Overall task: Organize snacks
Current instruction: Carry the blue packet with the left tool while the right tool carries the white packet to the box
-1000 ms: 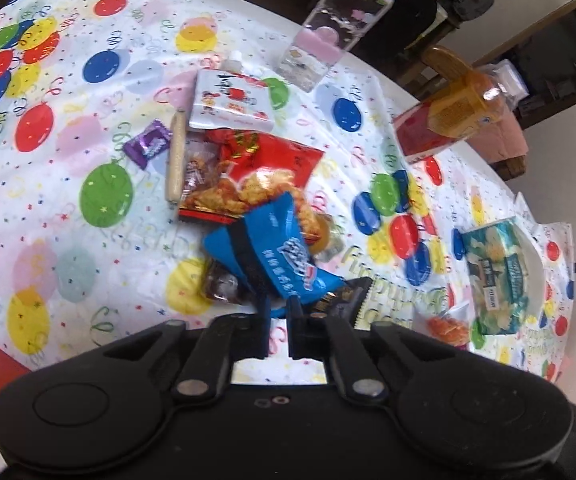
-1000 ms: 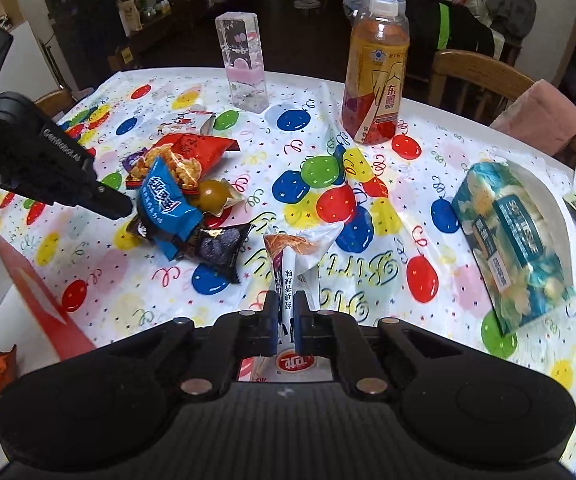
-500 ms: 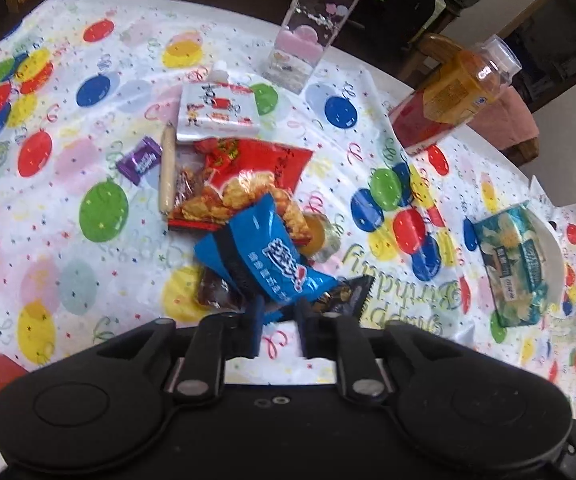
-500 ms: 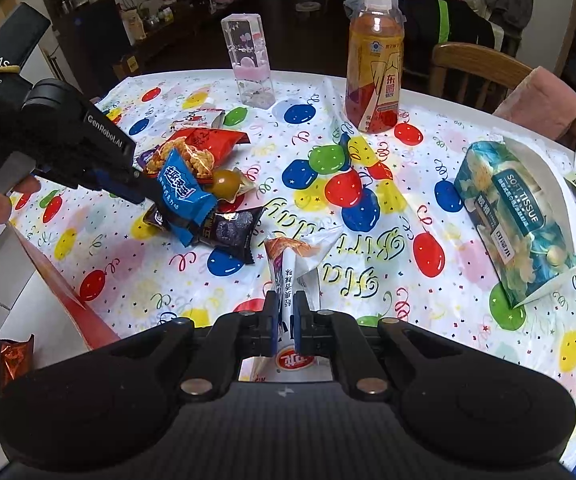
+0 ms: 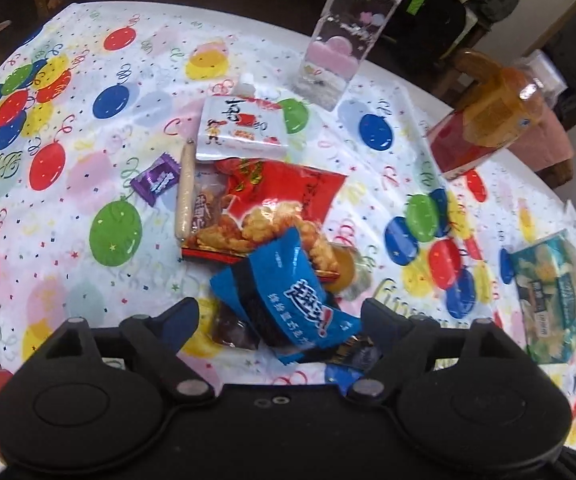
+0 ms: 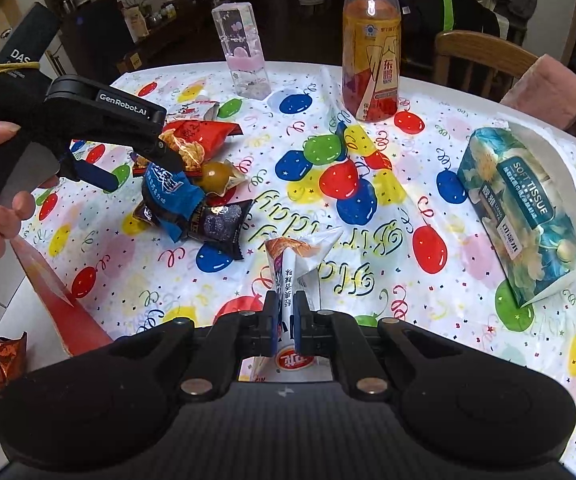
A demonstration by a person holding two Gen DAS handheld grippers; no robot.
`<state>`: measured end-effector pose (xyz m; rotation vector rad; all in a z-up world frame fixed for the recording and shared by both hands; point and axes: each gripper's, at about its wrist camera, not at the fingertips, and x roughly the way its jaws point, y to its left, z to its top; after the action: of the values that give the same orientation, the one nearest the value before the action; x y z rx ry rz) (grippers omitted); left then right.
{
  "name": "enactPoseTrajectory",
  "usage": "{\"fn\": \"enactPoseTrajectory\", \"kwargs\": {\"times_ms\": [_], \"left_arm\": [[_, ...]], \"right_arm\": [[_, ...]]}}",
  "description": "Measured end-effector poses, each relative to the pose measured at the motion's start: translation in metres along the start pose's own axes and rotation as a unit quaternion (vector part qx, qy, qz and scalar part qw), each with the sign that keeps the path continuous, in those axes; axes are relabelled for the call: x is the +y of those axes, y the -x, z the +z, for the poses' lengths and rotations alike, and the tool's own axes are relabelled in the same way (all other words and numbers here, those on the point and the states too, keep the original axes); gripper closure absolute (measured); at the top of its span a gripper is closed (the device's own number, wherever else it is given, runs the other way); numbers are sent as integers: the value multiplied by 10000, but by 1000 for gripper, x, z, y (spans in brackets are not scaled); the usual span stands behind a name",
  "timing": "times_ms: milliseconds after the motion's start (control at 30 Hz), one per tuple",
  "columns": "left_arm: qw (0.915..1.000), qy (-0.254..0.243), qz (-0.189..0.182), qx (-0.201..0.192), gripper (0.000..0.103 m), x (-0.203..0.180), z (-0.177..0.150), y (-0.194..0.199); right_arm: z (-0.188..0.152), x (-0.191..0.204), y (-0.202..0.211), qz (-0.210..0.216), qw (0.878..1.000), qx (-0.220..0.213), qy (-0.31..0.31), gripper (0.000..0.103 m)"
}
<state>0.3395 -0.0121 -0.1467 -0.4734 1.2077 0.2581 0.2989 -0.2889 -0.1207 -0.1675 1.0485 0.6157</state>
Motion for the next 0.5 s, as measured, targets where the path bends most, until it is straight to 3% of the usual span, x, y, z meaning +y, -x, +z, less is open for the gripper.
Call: {"fn": "enactPoseTrajectory", "kwargs": {"times_ms": [200,500], "left_arm": [[9999,49,121,97,41,0,2,-14],[10000,-31,-3,34,57,1,5,-12]], "right_arm": [[-3,-6,-4,4,10000,34,-66,96],[-5,-8,-5,-28,10000,49,-52,96]]}}
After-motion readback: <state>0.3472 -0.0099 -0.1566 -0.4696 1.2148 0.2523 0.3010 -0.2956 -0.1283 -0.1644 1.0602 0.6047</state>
